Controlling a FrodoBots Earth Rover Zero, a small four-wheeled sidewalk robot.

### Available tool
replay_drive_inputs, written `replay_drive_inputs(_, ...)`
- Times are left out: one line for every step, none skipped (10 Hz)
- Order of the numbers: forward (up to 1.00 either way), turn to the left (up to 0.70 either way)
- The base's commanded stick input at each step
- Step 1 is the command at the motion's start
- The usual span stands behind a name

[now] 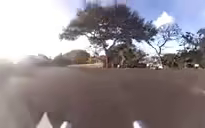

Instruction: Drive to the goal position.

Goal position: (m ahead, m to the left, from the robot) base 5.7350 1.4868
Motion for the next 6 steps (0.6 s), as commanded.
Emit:
replay_drive_inputs(0.05, 0.50)
replay_drive_inputs(0.05, 0.50)
replay_drive_inputs(0.05, 0.50)
replay_drive_inputs(0.05, 0.50)
replay_drive_inputs(0.05, 0.50)
replay_drive_inputs(0.05, 0.05)
